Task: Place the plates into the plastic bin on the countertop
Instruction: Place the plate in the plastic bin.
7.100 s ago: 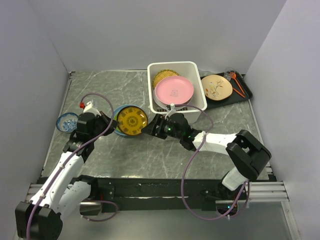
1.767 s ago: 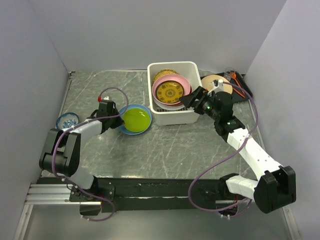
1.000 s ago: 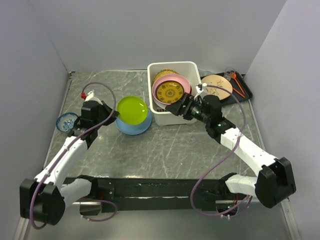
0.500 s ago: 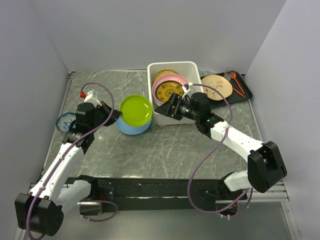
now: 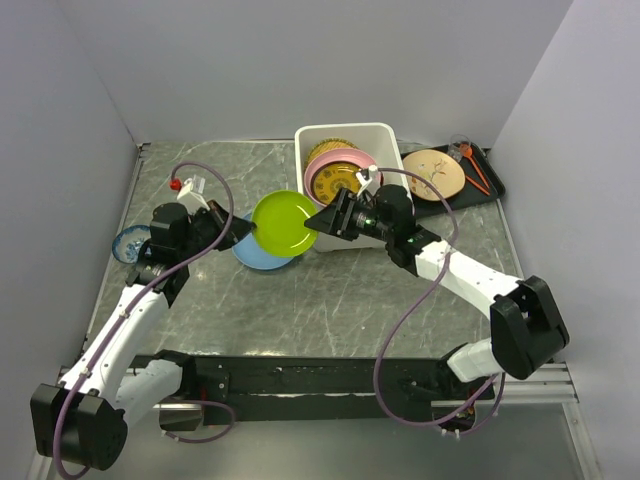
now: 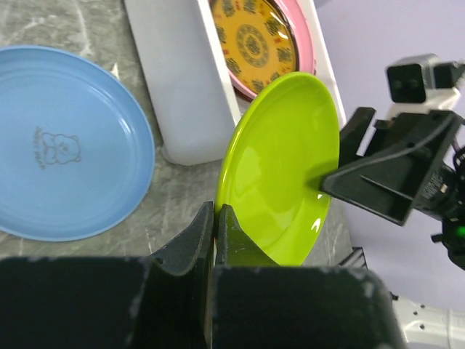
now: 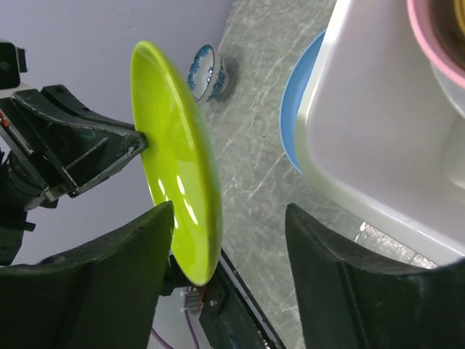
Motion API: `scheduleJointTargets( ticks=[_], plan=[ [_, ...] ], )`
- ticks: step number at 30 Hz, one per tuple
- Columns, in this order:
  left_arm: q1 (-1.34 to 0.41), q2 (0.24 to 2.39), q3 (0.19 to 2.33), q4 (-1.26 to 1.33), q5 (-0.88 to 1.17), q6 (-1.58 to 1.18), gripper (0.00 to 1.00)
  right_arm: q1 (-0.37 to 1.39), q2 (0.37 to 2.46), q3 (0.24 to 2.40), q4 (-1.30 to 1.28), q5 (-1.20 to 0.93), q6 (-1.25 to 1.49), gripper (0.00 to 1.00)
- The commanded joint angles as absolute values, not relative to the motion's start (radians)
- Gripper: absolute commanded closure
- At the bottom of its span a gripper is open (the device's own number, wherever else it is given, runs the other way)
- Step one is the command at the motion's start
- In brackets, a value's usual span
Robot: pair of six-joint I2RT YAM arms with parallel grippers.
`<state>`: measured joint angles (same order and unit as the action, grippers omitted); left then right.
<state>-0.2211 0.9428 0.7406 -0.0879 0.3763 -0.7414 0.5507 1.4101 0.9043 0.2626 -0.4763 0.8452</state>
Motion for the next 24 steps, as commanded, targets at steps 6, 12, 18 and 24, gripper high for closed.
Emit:
scheduleJointTargets(
  ticks=[6,12,18,24],
  plan=[
    [-0.224,0.923,0.765,0.002,0.482,-0.700,0.99,0.575,1.462,0.980,0.370,-0.535,0.865,0.70],
    [-0.224,0.914,0.764,-0.046,0.450,-0.672,0.99,0.586,1.471,0.970,0.387,-0.531,0.879,1.00],
    [-0.226,0.933,0.762,-0.025,0.459,-0.667,0.96,0.586,1.424,0.943,0.353,-0.493,0.862,1.00],
    [-0.227,0.956,0.759,0.029,0.480,-0.658,0.27,0.586,1.341,0.902,0.308,-0.451,0.848,1.00]
  ],
)
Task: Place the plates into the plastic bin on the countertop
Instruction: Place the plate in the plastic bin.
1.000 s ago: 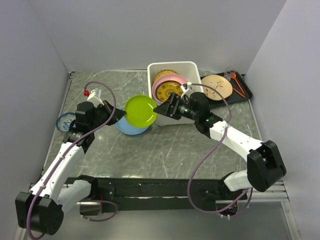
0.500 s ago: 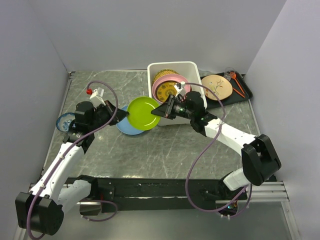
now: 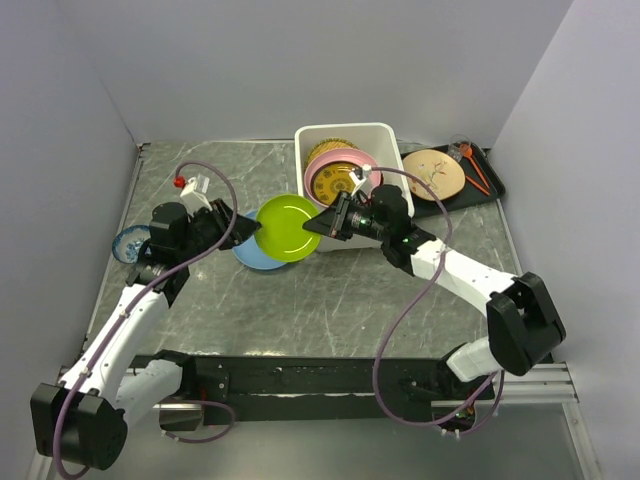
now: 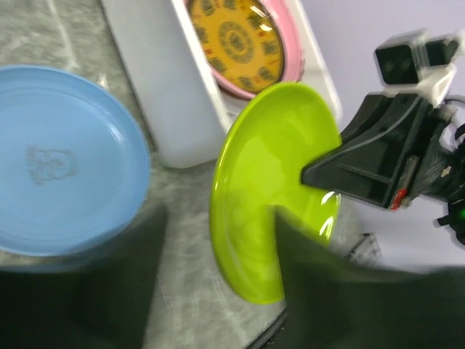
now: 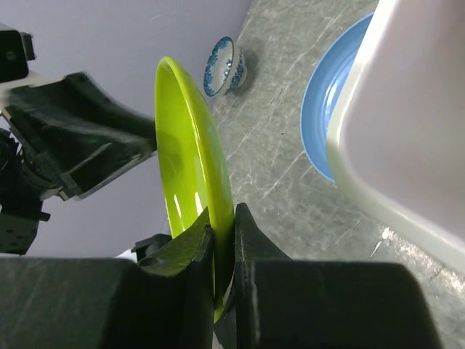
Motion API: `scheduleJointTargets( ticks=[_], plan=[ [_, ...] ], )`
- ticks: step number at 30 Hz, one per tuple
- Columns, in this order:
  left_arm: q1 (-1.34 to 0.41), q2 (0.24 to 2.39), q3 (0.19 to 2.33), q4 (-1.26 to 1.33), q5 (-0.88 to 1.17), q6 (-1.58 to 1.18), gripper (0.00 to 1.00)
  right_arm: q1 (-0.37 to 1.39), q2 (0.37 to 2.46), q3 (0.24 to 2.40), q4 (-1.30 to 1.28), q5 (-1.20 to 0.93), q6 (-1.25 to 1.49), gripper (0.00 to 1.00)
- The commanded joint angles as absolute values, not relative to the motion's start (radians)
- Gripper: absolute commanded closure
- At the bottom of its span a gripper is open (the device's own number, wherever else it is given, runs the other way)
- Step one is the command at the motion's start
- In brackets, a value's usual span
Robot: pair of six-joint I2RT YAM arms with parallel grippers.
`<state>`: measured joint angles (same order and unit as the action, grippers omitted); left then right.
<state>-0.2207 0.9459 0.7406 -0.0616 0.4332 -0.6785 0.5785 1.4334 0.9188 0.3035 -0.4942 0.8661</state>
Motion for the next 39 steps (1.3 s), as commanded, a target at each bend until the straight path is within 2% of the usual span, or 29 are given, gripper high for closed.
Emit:
scheduleJointTargets(
  ticks=[1,3,4,13,20,28,39],
  plan=[
    [-0.227,0.960,0.761,0.028,0.476,-0.658,0.20,0.586,1.333,0.896,0.301,-0.445,0.845,1.00],
    [-0.227,0.963,0.756,0.031,0.463,-0.661,0.09,0.586,1.318,0.890,0.287,-0.431,0.835,1.00],
    [-0.227,0.962,0.752,0.029,0.456,-0.661,0.07,0.587,1.309,0.888,0.273,-0.419,0.831,1.00],
    [-0.227,0.914,0.758,-0.041,0.359,-0.650,0.01,0.586,1.350,0.920,0.264,-0.413,0.822,1.00],
    [-0.227,0.882,0.755,-0.080,0.311,-0.627,0.01,0.543,1.420,0.995,0.284,-0.426,0.815,1.00],
    [-0.227,0.913,0.741,-0.046,0.330,-0.634,0.01,0.393,1.430,1.058,0.270,-0.468,0.807,1.00],
    [-0.227,0.976,0.706,0.018,0.365,-0.669,0.01,0.285,1.508,1.137,0.232,-0.411,0.776,1.00]
  ],
)
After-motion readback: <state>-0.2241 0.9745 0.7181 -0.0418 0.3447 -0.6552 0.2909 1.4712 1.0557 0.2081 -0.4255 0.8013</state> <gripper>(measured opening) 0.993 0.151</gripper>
